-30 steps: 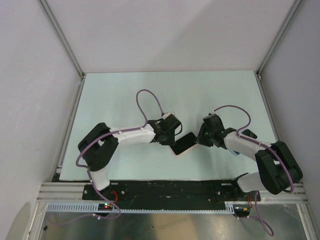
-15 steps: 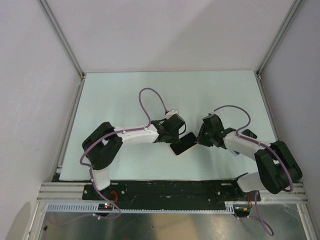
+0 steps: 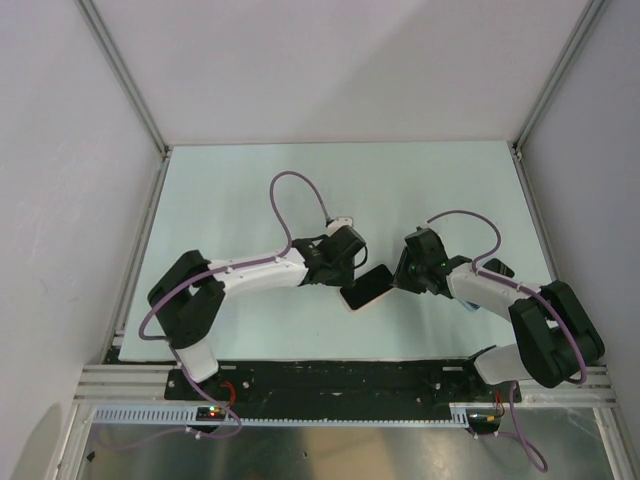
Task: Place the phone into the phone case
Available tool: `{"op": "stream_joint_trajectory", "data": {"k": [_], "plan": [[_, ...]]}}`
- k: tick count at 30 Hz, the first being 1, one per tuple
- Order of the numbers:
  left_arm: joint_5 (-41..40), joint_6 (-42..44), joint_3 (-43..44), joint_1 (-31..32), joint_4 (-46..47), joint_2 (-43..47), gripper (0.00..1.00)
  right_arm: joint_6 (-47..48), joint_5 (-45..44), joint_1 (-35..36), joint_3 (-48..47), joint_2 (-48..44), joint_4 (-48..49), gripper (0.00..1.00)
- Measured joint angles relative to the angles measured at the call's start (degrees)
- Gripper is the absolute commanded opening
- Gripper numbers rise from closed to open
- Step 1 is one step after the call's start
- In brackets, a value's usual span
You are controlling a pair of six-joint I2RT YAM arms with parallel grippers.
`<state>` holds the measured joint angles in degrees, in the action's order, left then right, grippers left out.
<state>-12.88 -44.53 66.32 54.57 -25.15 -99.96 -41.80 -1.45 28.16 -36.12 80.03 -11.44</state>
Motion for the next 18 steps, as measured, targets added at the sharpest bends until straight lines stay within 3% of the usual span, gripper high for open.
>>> {"op": "stream_joint_trajectory", "data": {"k": [18], "plan": [[1.6, -0.5, -2.4, 0.1, -1.8, 0.9, 0.35, 0.0, -0.1, 0.0, 0.0, 0.0, 0.0, 0.32]]}}
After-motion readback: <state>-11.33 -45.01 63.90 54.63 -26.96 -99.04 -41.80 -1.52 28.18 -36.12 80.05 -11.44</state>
